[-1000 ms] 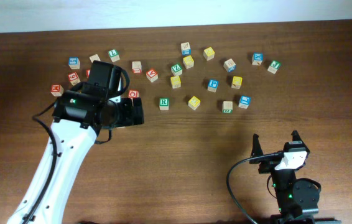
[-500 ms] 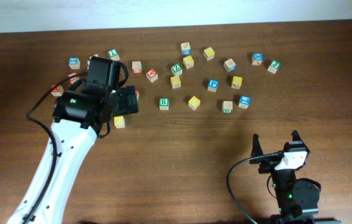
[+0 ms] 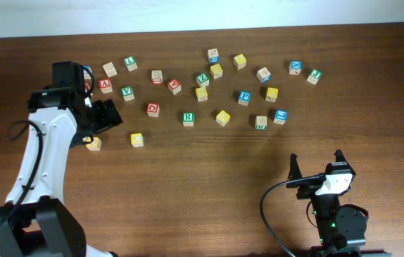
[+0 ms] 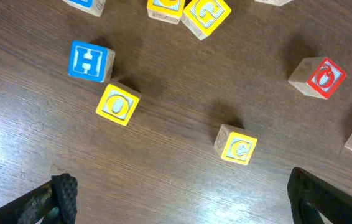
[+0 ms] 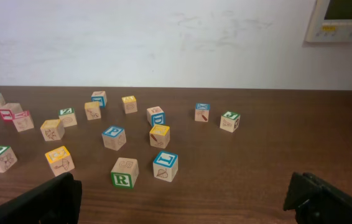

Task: Spell out CVPR
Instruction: 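Reach the left gripper to the yellow C block and grasp it, then carry the yellow C block forward and set it down mid-table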

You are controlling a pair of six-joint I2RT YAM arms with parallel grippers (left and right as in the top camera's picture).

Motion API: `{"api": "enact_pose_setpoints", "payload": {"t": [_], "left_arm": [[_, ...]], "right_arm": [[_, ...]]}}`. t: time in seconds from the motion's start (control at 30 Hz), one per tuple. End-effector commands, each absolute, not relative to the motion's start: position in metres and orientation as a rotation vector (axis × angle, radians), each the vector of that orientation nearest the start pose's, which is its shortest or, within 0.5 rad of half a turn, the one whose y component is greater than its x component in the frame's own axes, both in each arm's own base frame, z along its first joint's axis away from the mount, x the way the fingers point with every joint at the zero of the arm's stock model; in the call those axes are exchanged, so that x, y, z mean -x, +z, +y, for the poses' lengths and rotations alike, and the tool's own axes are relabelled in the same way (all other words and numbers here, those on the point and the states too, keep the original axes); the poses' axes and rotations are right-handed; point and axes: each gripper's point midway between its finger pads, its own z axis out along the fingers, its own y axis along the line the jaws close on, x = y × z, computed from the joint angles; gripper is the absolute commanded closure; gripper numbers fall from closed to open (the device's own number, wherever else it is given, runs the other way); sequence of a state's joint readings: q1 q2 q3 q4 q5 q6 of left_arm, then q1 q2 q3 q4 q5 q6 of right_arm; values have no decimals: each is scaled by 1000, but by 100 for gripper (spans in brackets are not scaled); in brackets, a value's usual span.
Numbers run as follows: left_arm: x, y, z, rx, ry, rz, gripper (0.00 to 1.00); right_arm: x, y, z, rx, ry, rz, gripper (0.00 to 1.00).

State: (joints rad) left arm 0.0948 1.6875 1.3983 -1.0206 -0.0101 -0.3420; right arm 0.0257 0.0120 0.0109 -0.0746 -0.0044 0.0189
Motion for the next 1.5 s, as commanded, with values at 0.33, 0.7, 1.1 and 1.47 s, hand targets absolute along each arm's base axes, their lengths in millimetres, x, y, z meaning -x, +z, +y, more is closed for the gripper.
{"api": "enact_pose_setpoints", "payload": {"t": [0.33, 0.7, 1.1, 1.47], "left_arm": [[-361, 63, -31, 222, 91, 3036, 9], [-351, 41, -42, 273, 6, 3101, 9], [-375, 6, -43, 269, -5, 3004, 28], [-367, -11, -27, 271, 148, 3052, 63]], "right_arm": [[-246, 155, 6, 9, 32, 1652, 2], [-246, 155, 6, 9, 32, 1652, 2], [-246, 155, 6, 9, 32, 1652, 2], [-246, 155, 6, 9, 32, 1652, 2]]}}
